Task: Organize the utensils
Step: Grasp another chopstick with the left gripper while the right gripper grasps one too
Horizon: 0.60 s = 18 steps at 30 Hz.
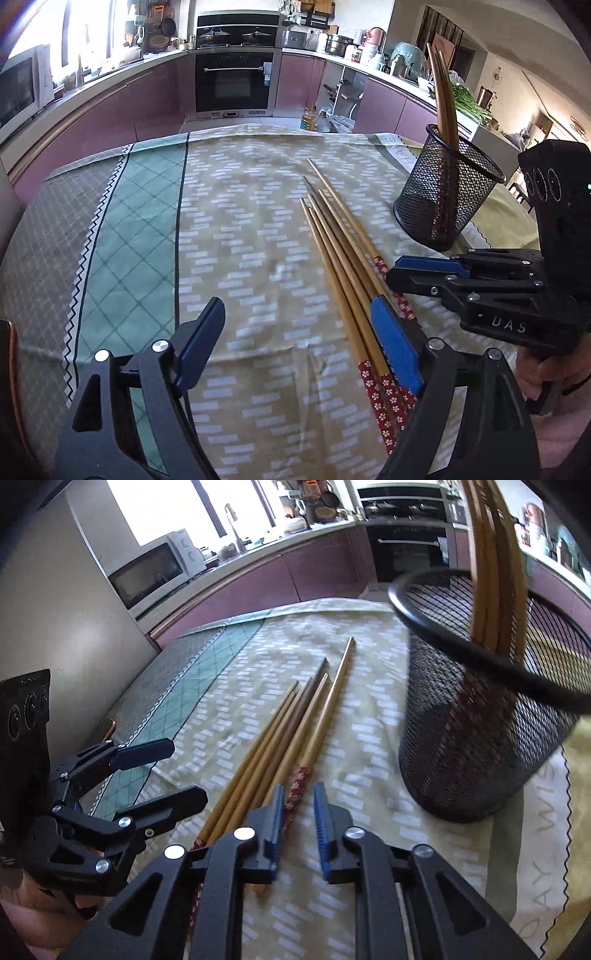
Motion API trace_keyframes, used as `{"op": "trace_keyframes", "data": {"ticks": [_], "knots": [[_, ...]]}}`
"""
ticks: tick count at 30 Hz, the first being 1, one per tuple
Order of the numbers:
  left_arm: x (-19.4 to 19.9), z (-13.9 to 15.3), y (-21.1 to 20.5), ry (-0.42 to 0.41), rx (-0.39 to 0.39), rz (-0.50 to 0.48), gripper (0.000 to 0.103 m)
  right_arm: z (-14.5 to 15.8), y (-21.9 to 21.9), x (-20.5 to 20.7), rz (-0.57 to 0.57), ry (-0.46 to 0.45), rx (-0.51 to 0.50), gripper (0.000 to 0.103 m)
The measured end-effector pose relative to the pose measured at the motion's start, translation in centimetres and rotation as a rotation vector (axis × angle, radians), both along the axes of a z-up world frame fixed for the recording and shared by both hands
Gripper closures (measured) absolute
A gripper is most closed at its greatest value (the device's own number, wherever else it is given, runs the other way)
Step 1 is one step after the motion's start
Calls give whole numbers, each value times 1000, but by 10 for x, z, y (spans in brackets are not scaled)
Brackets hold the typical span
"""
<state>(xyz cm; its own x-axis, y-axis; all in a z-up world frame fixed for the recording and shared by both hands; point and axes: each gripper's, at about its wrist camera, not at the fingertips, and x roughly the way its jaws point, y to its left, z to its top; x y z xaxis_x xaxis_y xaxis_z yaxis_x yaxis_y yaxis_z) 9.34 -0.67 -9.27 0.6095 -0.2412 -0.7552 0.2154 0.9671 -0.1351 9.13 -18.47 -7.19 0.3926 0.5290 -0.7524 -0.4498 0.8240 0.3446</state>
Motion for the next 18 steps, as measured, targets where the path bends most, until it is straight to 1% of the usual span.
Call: {"op": "trace_keyframes", "data": {"ticks": [5, 9, 11, 13, 14, 16, 18], "knots": [[2, -4, -3, 24, -15, -22, 24, 1, -15, -14, -37, 23, 15, 96], [3, -8, -7, 54, -20, -45, 35, -1, -23, -29, -33, 49, 24, 96], [2, -9, -9, 51, -11, -50, 37, 0, -24, -35, -24, 63, 22, 95], [3, -9, -10, 53, -7, -61, 47, 2, -23, -39, -6, 67, 10, 93], [4, -9, -10, 54, -7, -65, 49, 4, -23, -40, -4, 58, 6, 92], [5, -9, -10, 59, -11, -71, 58, 8, -20, -39, -4, 22, -16, 86], [7, -9, -10, 61, -5, -71, 61, 10, -16, -34, -21, -6, -31, 85]]}}
